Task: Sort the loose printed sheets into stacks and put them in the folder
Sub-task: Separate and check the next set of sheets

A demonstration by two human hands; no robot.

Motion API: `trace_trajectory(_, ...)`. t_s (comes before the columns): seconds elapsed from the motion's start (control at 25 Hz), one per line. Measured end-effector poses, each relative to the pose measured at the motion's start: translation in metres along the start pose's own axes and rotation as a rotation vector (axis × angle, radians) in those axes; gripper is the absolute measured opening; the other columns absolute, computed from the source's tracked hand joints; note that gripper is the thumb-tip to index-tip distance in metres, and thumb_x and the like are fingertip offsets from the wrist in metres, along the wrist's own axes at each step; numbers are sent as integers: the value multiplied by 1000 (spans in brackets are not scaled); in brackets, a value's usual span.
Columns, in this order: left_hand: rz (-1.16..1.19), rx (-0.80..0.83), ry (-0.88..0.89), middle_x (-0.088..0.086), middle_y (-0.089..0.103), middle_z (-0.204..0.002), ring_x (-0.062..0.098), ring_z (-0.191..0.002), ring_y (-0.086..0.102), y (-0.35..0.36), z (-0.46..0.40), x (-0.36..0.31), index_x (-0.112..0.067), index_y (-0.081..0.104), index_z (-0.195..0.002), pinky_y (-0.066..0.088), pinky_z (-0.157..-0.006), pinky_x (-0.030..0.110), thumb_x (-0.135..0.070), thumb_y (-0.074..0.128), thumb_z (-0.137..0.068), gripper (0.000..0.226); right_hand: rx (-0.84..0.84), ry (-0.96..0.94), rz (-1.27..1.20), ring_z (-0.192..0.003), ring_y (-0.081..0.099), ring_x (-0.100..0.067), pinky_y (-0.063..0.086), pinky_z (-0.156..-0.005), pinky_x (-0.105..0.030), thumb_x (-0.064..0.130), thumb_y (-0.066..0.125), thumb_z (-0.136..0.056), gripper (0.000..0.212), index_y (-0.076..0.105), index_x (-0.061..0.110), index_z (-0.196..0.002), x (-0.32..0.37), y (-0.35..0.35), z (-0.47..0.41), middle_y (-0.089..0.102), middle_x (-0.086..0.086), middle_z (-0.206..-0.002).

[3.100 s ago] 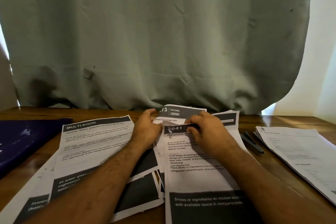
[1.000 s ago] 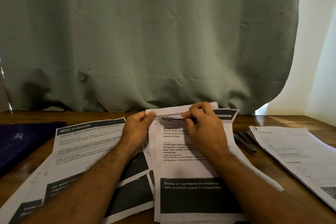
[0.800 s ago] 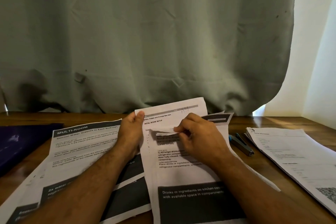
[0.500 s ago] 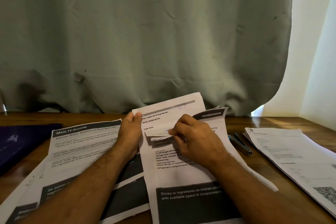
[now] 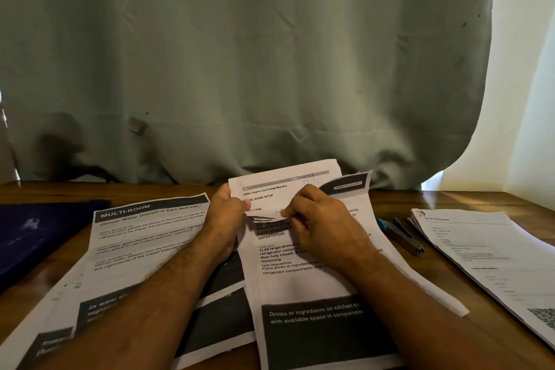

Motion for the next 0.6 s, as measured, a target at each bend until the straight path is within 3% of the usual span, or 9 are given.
trace_trajectory(0.28,10,-47,28,4,67,-119,26,-100,70,1,1,-4,-20,56,-129,63,-75,42,-1,40,-105,35,32,-1,11,-99,59,-14,53,-91,-26,25,64,-93,18,69,18,-109,0,1,-1,58,3,-117)
trace_trajectory(0.48,29,-60,43,5,68,-121,26,-100,71,2,1,-4,-18,56,-132,62,-82,47,-5,40,-106,33,-26,-21,14,-96,61,-16,54,-88,-27,19,65,-92,16,71,16,-106,1,-2,-2,60,1,-113)
trace_trajectory(0.6,47,-93,50,3,68,-113,22,-93,72,1,0,-5,-21,56,-129,64,-70,40,-11,42,-107,27,-16,-27,19,-95,62,-15,53,-86,-23,20,66,-91,17,71,14,-106,1,0,-2,60,1,-113)
Point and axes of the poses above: each hand's wrist, its own z-axis away from the middle knuckle, its own y-axis out of the palm, x = y × z, the point moved 4 cm from there along -z, towards the middle knuckle
